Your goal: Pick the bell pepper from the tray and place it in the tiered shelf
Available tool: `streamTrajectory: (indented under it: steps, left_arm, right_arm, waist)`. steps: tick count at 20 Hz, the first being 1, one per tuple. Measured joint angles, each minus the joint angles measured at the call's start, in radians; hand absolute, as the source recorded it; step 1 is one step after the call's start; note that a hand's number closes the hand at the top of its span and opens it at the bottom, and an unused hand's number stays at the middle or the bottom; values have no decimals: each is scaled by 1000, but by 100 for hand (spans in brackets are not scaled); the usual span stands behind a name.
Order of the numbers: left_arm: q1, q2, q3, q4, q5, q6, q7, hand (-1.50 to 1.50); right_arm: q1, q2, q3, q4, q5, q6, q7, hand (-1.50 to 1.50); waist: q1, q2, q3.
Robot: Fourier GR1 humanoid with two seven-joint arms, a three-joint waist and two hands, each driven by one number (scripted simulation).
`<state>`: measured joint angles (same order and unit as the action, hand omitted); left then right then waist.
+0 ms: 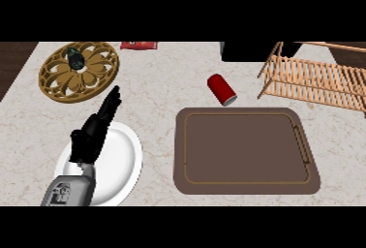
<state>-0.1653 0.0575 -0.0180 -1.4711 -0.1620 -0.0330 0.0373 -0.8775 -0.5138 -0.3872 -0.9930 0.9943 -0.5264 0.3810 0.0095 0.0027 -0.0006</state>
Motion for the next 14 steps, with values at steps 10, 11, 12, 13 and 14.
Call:
streamTrajectory:
  steps: [10,11,12,13,14]
  left_arm:
    - [-10,5,10,4,-3,1,7,0]
    - [-14,4,14,23,-2,2,-6,0]
    - [-9,7,14,3,5,-4,11,0]
    - [-3,1,9,4,-2,3,5,0]
    - [-12,4,13,21,-2,1,-2,0]
  right_arm:
    - [38,-23,-34,-18,-42,-29,64,-150]
    - [40,-27,-47,-21,-75,-30,44,-150]
    - [48,-25,-52,-40,-99,-24,36,-150]
    - [41,-26,-56,-44,-117,-20,36,-150]
    - [48,-19,-55,-62,-135,-16,34,-150]
  waist:
    - [-6,-3,1]
    - [-7,-2,1]
    - [-7,-3,1]
    - [-7,-3,1]
    - [-8,-3,1]
